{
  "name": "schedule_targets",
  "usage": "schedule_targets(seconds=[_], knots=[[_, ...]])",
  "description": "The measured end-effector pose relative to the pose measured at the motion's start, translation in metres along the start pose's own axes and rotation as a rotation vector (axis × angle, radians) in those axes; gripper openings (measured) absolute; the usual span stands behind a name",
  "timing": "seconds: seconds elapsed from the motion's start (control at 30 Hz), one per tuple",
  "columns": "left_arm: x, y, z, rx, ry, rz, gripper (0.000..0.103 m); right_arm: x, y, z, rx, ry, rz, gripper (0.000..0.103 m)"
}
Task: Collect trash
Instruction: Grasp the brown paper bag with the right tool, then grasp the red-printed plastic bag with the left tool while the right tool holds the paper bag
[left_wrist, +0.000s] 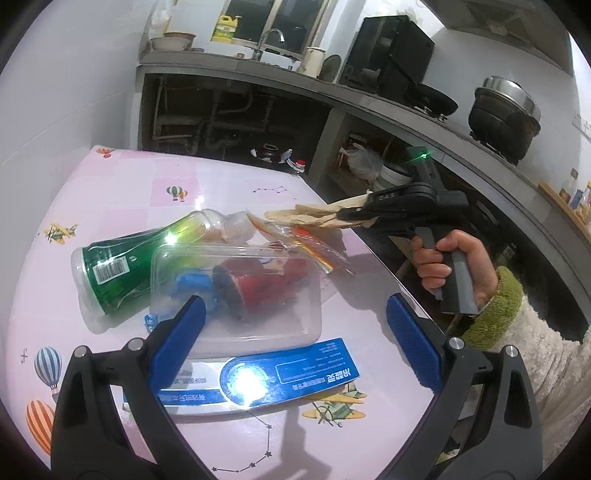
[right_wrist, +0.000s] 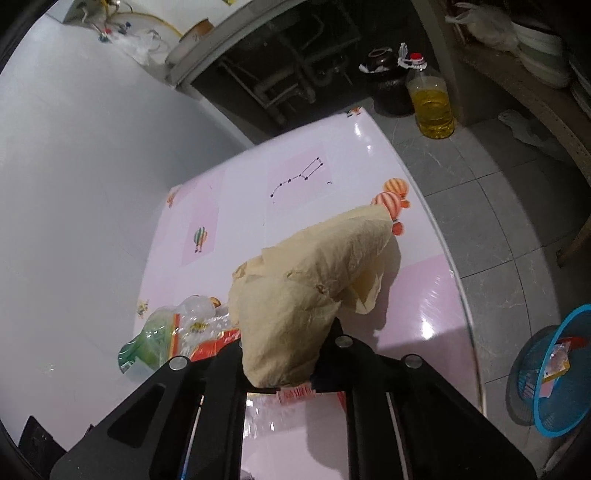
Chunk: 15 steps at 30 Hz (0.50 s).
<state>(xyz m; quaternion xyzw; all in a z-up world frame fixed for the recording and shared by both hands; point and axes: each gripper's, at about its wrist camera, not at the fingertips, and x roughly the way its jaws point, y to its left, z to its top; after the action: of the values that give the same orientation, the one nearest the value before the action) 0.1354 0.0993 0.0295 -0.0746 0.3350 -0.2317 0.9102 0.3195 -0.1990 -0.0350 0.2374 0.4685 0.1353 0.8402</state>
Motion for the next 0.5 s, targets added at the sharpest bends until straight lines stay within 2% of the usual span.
schedule_targets(seconds=[0.23,0.33,0.43,0.5], knots=[[0.008,-0.021,0.005,0.107,0.01,-0.001,0.094,-0.049,-0.015,-0.024,0.028,-0.08,0.028,0.008],[0.017,-0.037,0.011,0.2,0.011,0.009,0.086,-0.07,-0.02,-0.036,0.026,-0.114,0.029,0.008],[0.029,-0.053,0.017,0.29,0.01,0.053,0.077,-0.093,-0.026,-0.051,0.03,-0.14,0.026,0.008],[0.04,-0.065,0.021,0.355,0.018,0.072,0.075,-0.106,-0.033,-0.061,0.037,-0.149,0.022,0.007]])
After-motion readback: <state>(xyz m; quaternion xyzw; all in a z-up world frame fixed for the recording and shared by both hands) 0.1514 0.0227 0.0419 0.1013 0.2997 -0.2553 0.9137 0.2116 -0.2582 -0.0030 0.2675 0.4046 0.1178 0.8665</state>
